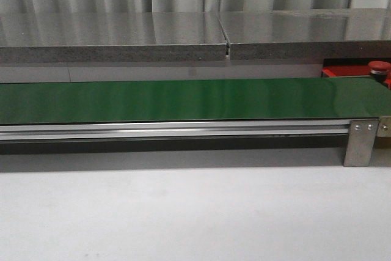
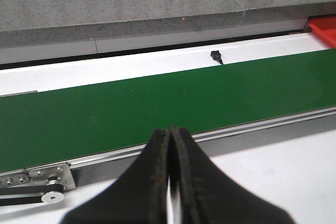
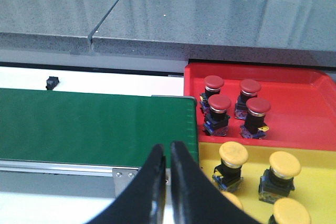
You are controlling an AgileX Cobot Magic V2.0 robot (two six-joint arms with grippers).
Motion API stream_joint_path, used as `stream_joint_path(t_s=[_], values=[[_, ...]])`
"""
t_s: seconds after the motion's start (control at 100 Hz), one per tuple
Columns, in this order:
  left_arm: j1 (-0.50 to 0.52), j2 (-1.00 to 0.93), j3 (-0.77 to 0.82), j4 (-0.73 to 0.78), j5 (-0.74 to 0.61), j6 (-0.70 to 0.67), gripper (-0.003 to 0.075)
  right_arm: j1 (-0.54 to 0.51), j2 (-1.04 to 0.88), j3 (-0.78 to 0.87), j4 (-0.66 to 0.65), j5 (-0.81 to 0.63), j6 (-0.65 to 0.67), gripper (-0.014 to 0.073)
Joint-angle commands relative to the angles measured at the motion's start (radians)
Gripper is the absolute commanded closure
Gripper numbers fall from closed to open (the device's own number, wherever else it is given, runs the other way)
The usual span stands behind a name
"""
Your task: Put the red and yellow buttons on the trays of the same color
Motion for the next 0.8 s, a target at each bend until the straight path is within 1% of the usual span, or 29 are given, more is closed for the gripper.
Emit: stream_joint_path(t_s=[0.0,0.15,0.3,0.36,0.6,0.69,0.79], values=[[-0.008,0.006,-0.024,-0.011,-0.069,-0.010,0.0739,-0.002,-0.035,0.032,0.016,-0.142,-0.007,0.0550],[-0.008,0.006,-0.024,-0.011,-0.069,-0.010,0.0739,-0.002,-0.129,0.137,-0.021,-0.236,0.011,0.0550],[-0.008,0.006,-0.024,-0.011,-0.069,-0.010,0.0739,-0.002,-0.189,0.224,-0.200,-0.295,0.198,0.0550],[-0.008,0.006,-0.024,-0.011,-0.069,-0.010,0.0739,-0.002,-0.214,0.256,-0.246,-0.330,0.232,0.0550],[-0.008,0.006,-0.024,-0.011,-0.069,-0.010,0.0739,-0.002,-0.308,0.357,-0.272,-0.363,0.235,0.0550],[-0.008,0.006,-0.024,-0.011,-0.069,-0.010,0.0739,-0.002,-0.358,0.356,-0.275,-0.293,0.235,0.0550],[-0.008,0.006,-0.024,-0.011,-0.071,-0.010,0.0739,-0.002,-0.395,0.357,-0.275,-0.280,0.235,0.0550]])
